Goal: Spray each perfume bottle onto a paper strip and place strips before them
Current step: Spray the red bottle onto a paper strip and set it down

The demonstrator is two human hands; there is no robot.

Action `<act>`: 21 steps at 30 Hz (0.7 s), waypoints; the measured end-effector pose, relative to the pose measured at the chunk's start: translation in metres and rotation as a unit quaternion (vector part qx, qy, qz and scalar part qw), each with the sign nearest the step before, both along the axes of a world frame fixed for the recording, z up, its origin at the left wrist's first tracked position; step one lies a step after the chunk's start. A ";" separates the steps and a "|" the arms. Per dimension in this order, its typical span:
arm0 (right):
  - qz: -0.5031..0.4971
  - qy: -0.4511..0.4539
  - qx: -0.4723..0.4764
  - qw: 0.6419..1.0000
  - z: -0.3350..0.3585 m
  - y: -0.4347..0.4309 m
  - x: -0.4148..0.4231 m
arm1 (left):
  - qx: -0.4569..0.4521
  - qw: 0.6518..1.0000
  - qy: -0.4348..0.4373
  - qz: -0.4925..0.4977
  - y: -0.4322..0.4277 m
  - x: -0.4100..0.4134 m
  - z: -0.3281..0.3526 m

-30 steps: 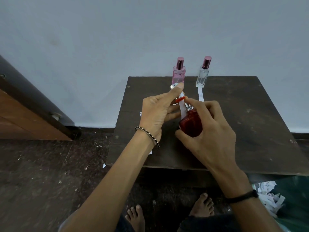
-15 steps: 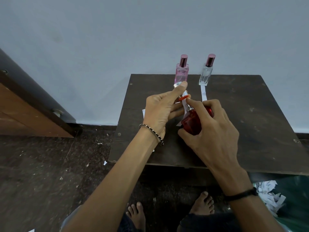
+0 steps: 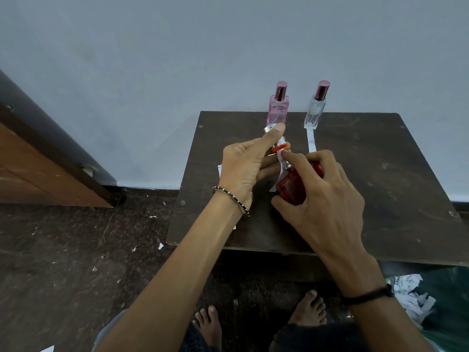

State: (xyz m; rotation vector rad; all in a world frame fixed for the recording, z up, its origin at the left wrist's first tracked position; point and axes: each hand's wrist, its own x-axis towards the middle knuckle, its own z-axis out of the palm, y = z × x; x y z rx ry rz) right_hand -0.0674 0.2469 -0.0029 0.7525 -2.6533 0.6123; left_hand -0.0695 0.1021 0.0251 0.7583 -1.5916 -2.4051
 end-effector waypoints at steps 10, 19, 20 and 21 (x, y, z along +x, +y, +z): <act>0.009 -0.063 -0.102 0.993 0.003 0.000 0.003 | 0.013 1.000 0.019 0.003 -0.001 0.001 -0.002; -0.030 -0.310 -0.416 0.854 0.008 0.015 -0.005 | 0.032 0.999 0.018 0.004 -0.005 -0.002 -0.003; -0.035 -0.347 -0.459 0.817 0.010 0.016 -0.007 | 0.036 0.999 0.014 0.005 -0.005 -0.003 -0.003; -0.031 -0.383 -0.500 0.776 0.012 0.017 -0.008 | 0.039 0.999 0.012 0.004 -0.006 -0.003 -0.003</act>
